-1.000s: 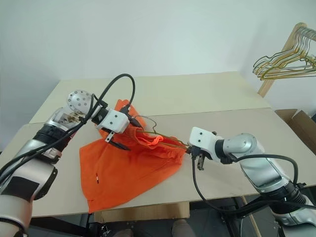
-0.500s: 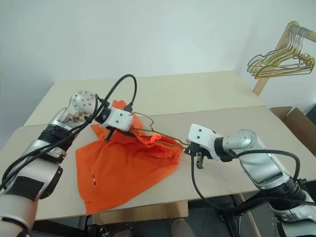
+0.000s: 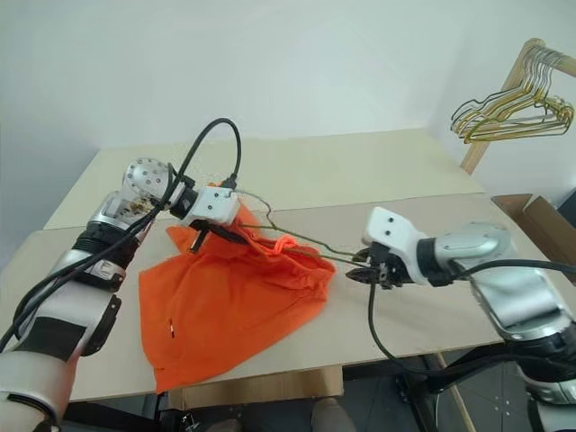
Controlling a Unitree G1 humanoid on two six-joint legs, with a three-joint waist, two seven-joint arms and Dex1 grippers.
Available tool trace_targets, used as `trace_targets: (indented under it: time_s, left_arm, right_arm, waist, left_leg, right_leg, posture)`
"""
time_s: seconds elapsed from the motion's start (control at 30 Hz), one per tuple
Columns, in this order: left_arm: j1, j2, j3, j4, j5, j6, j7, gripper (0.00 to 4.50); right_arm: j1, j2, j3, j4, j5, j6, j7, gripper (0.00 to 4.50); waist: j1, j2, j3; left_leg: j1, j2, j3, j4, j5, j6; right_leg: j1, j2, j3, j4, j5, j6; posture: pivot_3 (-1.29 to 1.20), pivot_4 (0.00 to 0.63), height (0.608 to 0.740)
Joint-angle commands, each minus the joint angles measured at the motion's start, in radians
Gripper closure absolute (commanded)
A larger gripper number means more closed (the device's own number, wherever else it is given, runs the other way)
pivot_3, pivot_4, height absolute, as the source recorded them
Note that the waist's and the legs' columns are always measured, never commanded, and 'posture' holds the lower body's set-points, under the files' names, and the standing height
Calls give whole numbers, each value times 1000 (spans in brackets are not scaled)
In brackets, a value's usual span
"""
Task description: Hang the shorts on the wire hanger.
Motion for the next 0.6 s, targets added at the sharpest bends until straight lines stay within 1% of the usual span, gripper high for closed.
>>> trace_targets:
  time_s: [0.03,0.13,0.17,0.27,0.33,0.4,0.47,0.53,0.6]
  left_arm:
    - [-32,14,47,15,-22,10,-1,4500]
    - [-36,16,64,35,-20,20,8,4500]
    - [-40,15,70,42,-20,27,12,4500]
    - [-59,9,86,63,-25,56,16,4500]
    - [-72,4,97,71,-31,79,8,4500]
    - [-82,-3,108,72,-38,105,-4,4500]
    - [-88,-6,114,67,-38,121,-11,4500]
    - [-89,-7,118,63,-37,125,-16,4500]
    - [-88,-8,120,62,-39,126,-21,4500]
  right_arm:
    - [42,-21,-146,2,29,18,-43,1279]
    - [101,-3,-286,7,63,34,-87,229]
    - [123,8,-338,10,81,42,-99,39]
    - [233,36,-447,-23,120,55,-115,39]
    - [301,71,-484,-51,150,62,-131,39]
    - [345,121,-481,-75,175,56,-159,39]
    - [379,174,-428,-89,164,25,-194,39]
    - [377,253,-352,-80,150,-4,-243,39]
    - [332,353,-262,-36,136,-14,-305,39]
  waist:
    - [-1,0,0]
    - [-1,0,0]
    - [-2,0,0]
    - [0,0,0]
    - [2,-1,-1]
    - [1,-1,-1]
    - [-1,0,-1]
    - [-4,0,-2]
    - [-14,0,-2]
  left_leg:
    - [0,0,0,0,0,0]
    - [1,0,0,0,0,0]
    - [1,0,0,0,0,0]
    - [1,0,0,0,0,0]
    - [1,0,0,0,0,0]
    - [1,0,0,0,0,0]
    - [1,0,0,0,0,0]
    - [3,0,1,0,0,0]
    - [4,0,1,-1,0,0]
  right_leg:
    - [0,0,0,0,0,0]
    - [0,0,0,1,0,0]
    - [0,0,0,2,0,0]
    - [0,0,0,2,0,0]
    - [0,0,0,1,0,0]
    - [0,0,0,2,0,0]
    - [1,0,1,2,0,0]
    - [1,0,2,3,0,0]
    - [1,1,2,3,0,0]
  posture:
    - [-204,0,740]
    - [-200,0,740]
    - [-200,0,740]
    - [-192,0,740]
    - [-187,0,740]
    - [-182,0,740]
    - [-182,0,740]
    - [-180,0,740]
    - [-178,0,740]
